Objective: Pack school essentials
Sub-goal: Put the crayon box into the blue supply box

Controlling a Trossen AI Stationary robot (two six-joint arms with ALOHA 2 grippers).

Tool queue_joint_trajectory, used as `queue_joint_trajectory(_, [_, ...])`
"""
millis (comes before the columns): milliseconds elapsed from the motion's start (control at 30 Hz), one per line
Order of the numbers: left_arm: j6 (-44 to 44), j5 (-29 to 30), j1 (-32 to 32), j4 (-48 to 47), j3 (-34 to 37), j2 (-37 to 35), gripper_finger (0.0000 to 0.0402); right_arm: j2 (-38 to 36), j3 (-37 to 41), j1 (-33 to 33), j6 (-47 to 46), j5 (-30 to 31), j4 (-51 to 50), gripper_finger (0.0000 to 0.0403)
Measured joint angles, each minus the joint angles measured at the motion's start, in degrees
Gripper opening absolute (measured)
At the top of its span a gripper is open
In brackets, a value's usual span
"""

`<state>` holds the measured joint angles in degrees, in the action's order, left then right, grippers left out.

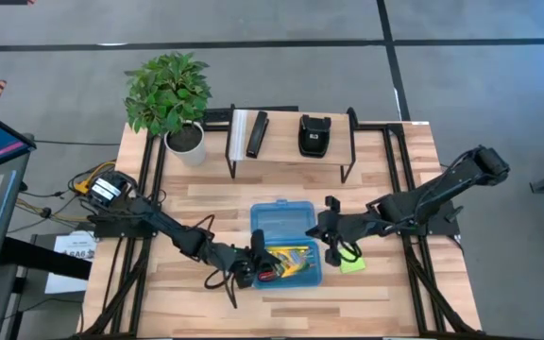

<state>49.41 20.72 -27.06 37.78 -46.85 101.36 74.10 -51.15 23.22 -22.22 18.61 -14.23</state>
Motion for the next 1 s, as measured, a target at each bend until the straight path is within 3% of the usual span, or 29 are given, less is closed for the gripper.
queue_joint_trajectory(433, [3.34,-8.99,3.88,-3.17,0.00,0.02,0.0047,0.20,2.78,0.00,-0.30,-0.04,4.21,0.0021])
queue_joint_trajectory(1000, [5.62,-5.41,2.13,-11.99,0.00,0.02,0.0169,1.38,2.73,-0.50,-0.42,-0.48,4.71,0.0027])
